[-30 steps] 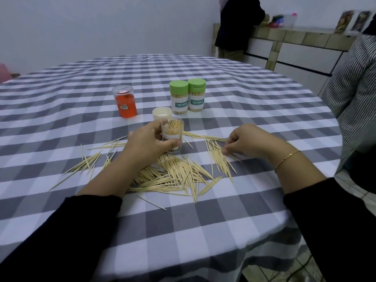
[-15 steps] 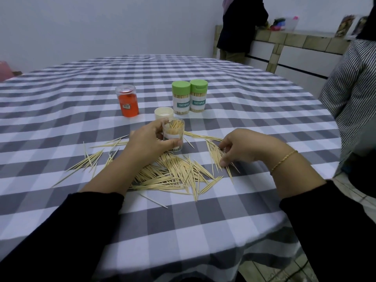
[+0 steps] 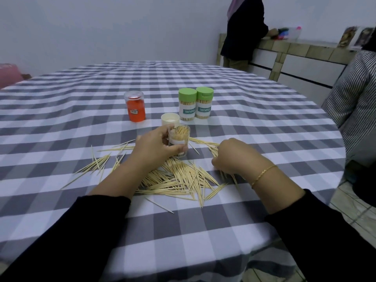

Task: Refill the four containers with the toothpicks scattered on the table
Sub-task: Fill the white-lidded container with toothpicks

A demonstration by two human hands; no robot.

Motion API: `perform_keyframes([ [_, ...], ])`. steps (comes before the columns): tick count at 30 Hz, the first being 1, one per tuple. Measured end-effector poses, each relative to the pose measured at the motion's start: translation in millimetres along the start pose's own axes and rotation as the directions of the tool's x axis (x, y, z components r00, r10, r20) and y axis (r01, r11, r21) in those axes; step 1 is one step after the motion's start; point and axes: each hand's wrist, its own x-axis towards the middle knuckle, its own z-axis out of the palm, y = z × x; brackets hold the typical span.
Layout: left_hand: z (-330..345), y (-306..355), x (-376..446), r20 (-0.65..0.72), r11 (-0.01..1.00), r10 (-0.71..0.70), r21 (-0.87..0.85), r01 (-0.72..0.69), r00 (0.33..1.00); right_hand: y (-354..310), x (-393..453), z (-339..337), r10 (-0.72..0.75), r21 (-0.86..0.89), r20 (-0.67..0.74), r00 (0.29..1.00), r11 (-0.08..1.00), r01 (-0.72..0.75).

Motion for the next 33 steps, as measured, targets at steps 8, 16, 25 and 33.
perform_keyframes([
  [8,-1,3,-2,0.007,1.000,-0.004,0.018,0.004,1.000,-8,-9,10,-0.114,-0.192,-0.162,0.980,0.978,0.082],
  [16,-4,7,-5,0.011,1.000,0.010,0.018,-0.011,1.000,-15,-7,19,-0.176,-0.246,-0.248,0.953,0.963,0.113],
  [25,-4,8,-6,0.012,1.000,0.017,0.010,-0.018,1.000,-15,-10,22,-0.248,-0.248,-0.294,0.923,0.952,0.177],
  [33,-3,5,-3,-0.010,0.999,-0.030,-0.024,0.030,1.000,2,22,9,-0.223,-0.020,-0.381,0.897,0.972,0.233],
])
